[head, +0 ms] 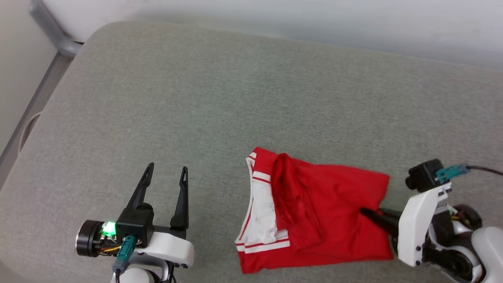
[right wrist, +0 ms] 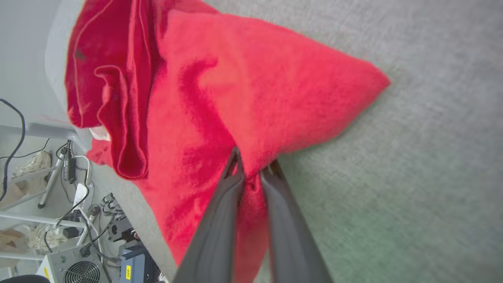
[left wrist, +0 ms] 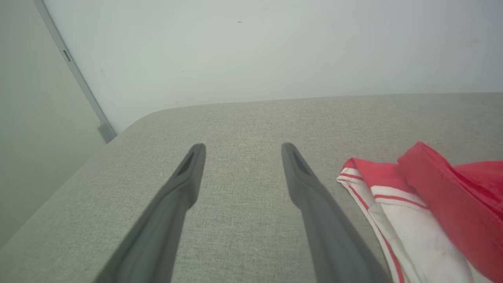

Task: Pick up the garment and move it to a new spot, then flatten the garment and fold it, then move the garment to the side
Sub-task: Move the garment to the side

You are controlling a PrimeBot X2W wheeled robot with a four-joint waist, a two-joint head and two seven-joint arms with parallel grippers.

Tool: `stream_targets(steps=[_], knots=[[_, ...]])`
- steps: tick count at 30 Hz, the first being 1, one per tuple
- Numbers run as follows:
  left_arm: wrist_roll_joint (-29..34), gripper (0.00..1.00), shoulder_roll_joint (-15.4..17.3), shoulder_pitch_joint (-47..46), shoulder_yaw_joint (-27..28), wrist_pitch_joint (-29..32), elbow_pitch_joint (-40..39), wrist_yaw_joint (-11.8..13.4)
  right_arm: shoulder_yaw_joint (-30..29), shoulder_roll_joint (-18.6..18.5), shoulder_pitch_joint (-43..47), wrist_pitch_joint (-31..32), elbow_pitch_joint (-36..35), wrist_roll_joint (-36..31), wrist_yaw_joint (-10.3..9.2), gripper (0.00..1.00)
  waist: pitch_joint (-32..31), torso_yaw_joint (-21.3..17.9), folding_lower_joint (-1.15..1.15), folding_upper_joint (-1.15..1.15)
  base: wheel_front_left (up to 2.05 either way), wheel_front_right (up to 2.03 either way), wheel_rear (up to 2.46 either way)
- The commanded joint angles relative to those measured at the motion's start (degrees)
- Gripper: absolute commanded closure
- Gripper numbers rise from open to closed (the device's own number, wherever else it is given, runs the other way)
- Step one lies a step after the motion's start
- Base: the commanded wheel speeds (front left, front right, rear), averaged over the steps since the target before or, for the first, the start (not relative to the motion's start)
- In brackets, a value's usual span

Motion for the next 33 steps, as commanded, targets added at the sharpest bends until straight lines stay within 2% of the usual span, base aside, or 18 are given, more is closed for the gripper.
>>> stream_targets(steps=[1, 8, 16, 20, 25, 33], knots=[[0.4, 0.0, 0.2, 0.7, 0.4, -0.1, -0.2, 0.1, 0.4, -1.6, -1.3, -0.9, -1.3, -0.4, -0.05, 1.0, -0.6, -1.4, 0.0, 0.0, 0.0, 0.0, 0.0], [0.5, 0.0, 0.5, 1.7, 1.0, -0.1, -1.2, 0.6, 2.6, -9.2, -3.2, -1.2, -6.3, -3.1, -0.05, 1.0, -0.9, -6.4, 0.0, 0.0, 0.0, 0.0, 0.0], [0.4, 0.0, 1.2, 0.9, 2.3, -0.1, -2.7, 0.6, 2.5, -17.7, -6.2, -1.3, -9.1, -6.9, -0.05, 1.0, 1.4, -13.5, 0.0, 0.0, 0.0, 0.0, 0.0], [0.6, 0.0, 1.6, -0.1, 2.9, -0.1, -3.9, 0.8, 1.6, -20.2, -8.5, -1.9, -9.4, -8.6, -0.07, 1.0, 3.5, -16.6, 0.0, 0.0, 0.0, 0.0, 0.0], [0.8, 0.0, 2.3, -1.4, 3.3, -0.1, -5.4, 0.9, -0.9, -21.9, -10.7, -2.9, -7.9, -10.5, -0.07, 1.0, 6.4, -18.3, 0.0, 0.0, 0.0, 0.0, 0.0], [1.3, 0.0, 3.3, -4.7, 3.2, -0.1, -8.5, 0.7, -8.2, -26.3, -14.1, -4.9, -0.5, -15.5, -0.07, 1.0, 13.7, -18.5, 0.0, 0.0, 0.0, 0.0, 0.0]])
